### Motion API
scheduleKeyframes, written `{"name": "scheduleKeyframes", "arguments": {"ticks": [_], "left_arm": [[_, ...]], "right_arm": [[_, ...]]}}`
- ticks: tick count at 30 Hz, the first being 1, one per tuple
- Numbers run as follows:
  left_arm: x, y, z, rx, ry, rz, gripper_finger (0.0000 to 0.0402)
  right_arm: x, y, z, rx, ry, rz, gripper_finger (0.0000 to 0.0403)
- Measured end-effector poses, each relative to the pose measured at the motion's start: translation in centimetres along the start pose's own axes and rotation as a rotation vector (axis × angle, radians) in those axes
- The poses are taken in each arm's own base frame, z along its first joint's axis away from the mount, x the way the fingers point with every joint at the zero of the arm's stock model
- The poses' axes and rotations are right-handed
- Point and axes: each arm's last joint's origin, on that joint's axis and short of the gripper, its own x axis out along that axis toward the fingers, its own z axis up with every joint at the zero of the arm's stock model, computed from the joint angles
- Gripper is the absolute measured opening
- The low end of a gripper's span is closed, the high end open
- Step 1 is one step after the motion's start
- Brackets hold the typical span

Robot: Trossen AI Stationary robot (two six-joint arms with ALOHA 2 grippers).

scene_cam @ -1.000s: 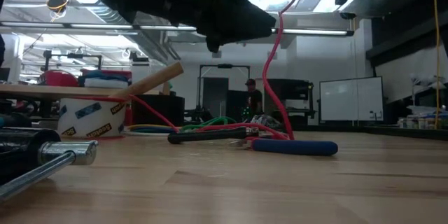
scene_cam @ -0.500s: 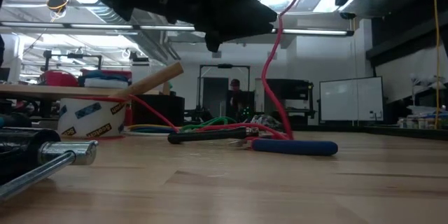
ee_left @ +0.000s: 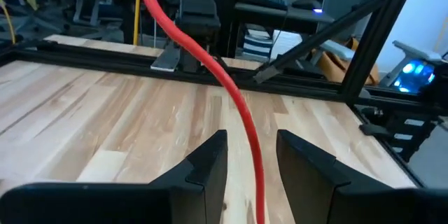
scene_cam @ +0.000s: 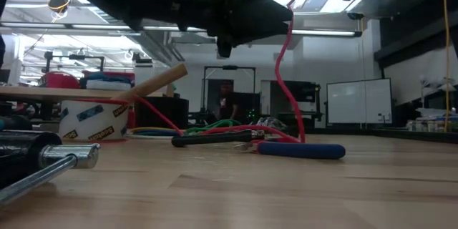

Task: Coil cords
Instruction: Coil the red wire onto the black spool

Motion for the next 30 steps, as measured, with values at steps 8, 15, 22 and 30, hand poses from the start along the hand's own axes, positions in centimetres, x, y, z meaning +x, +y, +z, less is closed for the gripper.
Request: {"name": "scheduleKeyframes", "arguments": {"ticks": [8,15,22,30], "left_arm": [[0.07,0.02,-0.17,-0.003,0.004,0.001,0.0115],[0.07,0.02,-0.15,-0.011,0.002,0.000,0.0115],[0.07,0.01,-0.12,-0.019,-0.001,0.000,0.0115],[0.07,0.02,-0.02,-0.034,-0.011,0.006,0.0115]], "right_arm": [[0.00,0.00,-0.05,-0.001,0.005,0.000,0.0001],[0.00,0.00,-0.04,-0.001,0.004,0.000,0.0001],[0.00,0.00,-0.04,-0.001,0.004,0.000,0.0001],[0.00,0.00,0.24,0.007,-0.025,-0.001,0.0001]]}}
